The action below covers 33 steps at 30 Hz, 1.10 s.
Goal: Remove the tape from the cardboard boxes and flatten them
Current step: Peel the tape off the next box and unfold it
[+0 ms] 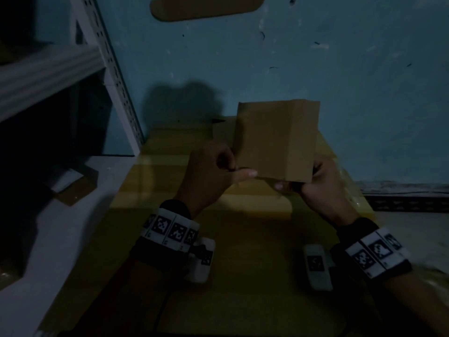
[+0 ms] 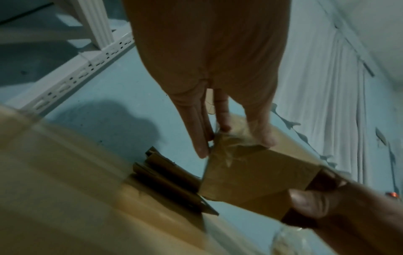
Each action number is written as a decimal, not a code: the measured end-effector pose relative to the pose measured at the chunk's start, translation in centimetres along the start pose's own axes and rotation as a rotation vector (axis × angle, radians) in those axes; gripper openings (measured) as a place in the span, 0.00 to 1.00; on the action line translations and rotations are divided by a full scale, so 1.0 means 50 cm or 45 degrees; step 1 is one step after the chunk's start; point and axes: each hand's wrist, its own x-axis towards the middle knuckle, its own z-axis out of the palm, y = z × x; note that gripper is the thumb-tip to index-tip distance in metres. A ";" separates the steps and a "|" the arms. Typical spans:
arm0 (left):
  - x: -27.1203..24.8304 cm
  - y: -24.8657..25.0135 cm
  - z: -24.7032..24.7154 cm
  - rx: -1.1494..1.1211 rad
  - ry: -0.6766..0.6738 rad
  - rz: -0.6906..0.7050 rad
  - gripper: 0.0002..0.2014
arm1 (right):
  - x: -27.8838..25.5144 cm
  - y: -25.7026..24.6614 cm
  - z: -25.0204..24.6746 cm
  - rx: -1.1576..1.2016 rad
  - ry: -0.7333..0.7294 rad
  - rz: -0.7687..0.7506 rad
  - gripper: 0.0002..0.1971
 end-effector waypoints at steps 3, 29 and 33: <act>0.003 -0.010 0.005 0.009 -0.056 0.143 0.14 | 0.000 0.001 -0.004 0.012 0.032 0.017 0.17; 0.007 0.010 -0.025 -0.795 0.032 -0.039 0.11 | 0.001 0.000 -0.020 0.318 0.163 0.117 0.29; 0.002 0.015 -0.017 -0.712 -0.004 -0.025 0.17 | -0.001 -0.013 -0.014 0.276 0.120 0.117 0.22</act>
